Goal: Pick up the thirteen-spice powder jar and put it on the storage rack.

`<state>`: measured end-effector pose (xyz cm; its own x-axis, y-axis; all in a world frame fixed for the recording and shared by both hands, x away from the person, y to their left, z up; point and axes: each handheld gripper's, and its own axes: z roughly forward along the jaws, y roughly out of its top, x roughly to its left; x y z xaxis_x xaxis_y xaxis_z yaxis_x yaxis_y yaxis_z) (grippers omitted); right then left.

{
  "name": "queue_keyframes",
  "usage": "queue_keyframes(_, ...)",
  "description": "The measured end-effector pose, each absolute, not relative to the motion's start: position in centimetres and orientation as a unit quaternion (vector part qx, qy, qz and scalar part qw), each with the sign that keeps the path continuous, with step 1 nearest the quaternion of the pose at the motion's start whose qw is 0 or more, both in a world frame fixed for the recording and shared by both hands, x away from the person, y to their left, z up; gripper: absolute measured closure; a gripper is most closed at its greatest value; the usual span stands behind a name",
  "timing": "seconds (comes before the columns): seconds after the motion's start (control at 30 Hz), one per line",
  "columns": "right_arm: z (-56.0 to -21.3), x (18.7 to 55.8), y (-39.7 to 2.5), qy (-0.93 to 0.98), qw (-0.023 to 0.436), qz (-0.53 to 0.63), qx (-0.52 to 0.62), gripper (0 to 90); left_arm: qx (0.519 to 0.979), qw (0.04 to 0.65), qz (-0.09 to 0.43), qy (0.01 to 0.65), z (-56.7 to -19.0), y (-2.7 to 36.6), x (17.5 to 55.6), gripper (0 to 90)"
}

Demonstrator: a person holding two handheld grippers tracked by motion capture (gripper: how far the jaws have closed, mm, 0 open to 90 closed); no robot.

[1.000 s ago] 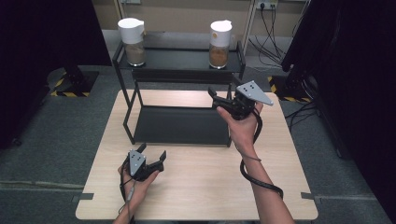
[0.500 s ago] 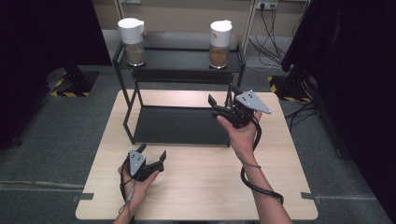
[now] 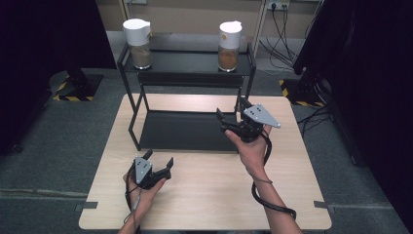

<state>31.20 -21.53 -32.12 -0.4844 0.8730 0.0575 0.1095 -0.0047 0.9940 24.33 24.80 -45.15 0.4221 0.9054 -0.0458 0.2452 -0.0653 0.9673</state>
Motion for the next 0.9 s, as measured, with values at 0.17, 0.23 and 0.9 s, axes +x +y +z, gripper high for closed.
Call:
queue_keyframes(0.17,-32.6,30.8,-21.5,0.631,0.321,0.588,0.393,6.6,0.659,0.527,0.314,0.436,-45.2,24.8,24.3,12.3)
queue_keyframes(0.23,-32.8,30.7,-21.5,0.633,0.320,0.586,0.392,6.6,0.658,0.527,0.314,0.437,-45.2,24.8,24.3,12.4)
queue_keyframes(0.9,-35.1,29.3,-22.1,0.643,0.306,0.575,0.403,6.6,0.659,0.526,0.315,0.436,-45.2,24.8,24.3,12.4)
